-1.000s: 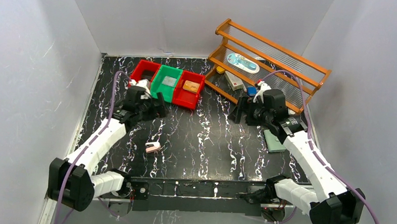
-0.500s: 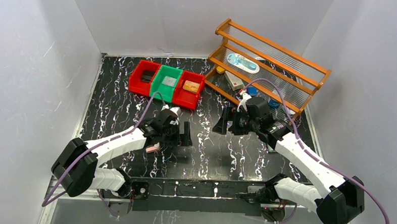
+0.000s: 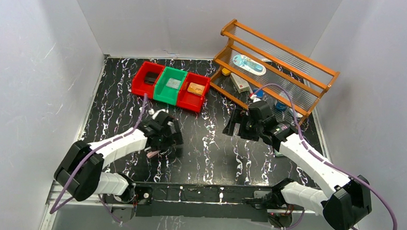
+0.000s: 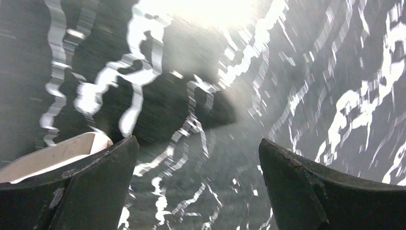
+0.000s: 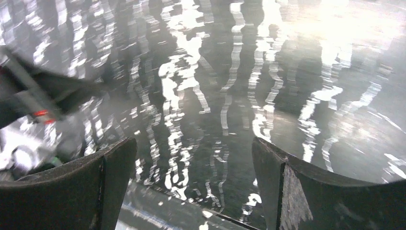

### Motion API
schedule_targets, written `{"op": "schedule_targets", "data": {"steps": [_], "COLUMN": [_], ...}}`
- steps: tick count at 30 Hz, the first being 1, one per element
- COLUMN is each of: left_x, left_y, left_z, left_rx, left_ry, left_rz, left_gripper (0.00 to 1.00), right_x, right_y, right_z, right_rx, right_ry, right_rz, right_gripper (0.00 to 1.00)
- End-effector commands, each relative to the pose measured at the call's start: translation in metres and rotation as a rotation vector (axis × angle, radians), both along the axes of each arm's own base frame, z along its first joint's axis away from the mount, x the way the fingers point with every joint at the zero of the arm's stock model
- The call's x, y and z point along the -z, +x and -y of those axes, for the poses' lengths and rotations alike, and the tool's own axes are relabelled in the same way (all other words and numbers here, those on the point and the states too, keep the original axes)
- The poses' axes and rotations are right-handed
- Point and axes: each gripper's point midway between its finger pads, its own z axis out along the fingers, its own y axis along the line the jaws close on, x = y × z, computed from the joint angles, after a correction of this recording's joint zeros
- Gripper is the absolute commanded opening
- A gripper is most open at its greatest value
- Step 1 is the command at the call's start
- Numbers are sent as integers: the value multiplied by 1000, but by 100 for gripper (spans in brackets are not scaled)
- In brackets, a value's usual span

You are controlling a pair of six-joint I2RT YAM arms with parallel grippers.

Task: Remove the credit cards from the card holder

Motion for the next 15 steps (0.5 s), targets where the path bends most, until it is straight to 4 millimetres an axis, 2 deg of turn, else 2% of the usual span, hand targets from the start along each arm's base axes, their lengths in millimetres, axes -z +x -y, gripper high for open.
{"op": "schedule_targets", "data": {"steps": [1, 3, 5, 7, 9, 12, 15], "left_x": [22, 23, 22, 17, 7, -16, -35], "left_y": [-2, 0, 2, 3, 7, 19, 27], "left_z": [-68, -94, -114, -130, -138, -129, -102], "left_rx": [-255, -355, -423, -485, -501, -434, -324], "left_ry": [92, 113, 116, 116, 112, 54, -79], "left_rz": [-84, -90, -90, -90, -70, 2, 47], "left_gripper": [98, 98, 98, 98, 98, 98, 98], "right_x": [13, 22, 32, 40, 48, 51, 53], "right_y": [15, 14, 9, 7, 6, 8, 8], "right_z": [75, 105, 123, 136, 143, 136, 131], "right_rx": [357, 464, 516, 560, 591, 573, 560], "right_ry": [-302, -417, -470, -481, -466, -417, -393], "right_rz": [-2, -21, -80, -131, -162, -160, -157], "right_gripper": [98, 98, 98, 98, 98, 98, 98]}}
